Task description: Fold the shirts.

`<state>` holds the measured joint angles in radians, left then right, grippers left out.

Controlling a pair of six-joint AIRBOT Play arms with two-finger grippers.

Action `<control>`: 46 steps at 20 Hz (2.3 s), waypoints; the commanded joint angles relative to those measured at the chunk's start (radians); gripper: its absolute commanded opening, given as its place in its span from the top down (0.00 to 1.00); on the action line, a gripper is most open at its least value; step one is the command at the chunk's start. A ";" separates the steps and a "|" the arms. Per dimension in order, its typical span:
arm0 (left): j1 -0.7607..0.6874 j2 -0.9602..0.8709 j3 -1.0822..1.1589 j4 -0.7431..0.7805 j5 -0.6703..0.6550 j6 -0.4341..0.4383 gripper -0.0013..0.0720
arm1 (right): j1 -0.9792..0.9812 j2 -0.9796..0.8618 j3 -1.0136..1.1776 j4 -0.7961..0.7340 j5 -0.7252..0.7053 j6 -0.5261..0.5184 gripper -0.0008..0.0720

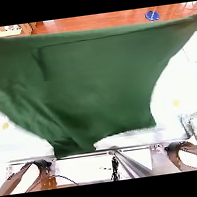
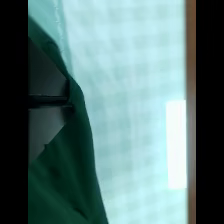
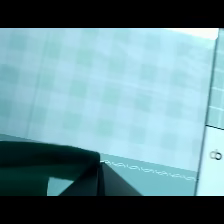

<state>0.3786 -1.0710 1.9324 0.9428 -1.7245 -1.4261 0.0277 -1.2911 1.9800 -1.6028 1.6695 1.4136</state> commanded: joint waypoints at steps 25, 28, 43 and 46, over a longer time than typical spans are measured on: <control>-0.300 -0.777 -0.063 0.318 0.243 0.128 0.30 | -0.004 -0.590 0.001 0.023 -0.208 -0.052 0.38; -0.185 -0.711 -0.063 0.315 0.150 0.105 0.30 | -0.062 -0.500 0.001 0.021 -0.132 -0.034 0.38; 0.130 -0.100 -1.211 0.119 0.304 0.178 0.16 | -0.522 -0.055 -0.871 0.561 -0.276 -0.200 0.21; 0.133 -0.103 -1.292 0.106 0.350 0.185 0.16 | -0.595 -0.006 -1.020 0.625 -0.318 -0.241 0.21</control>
<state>0.5003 -1.2026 0.7567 1.0618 -1.4273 -1.2610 -0.4999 -1.3579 1.1194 -1.0676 1.4189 1.2297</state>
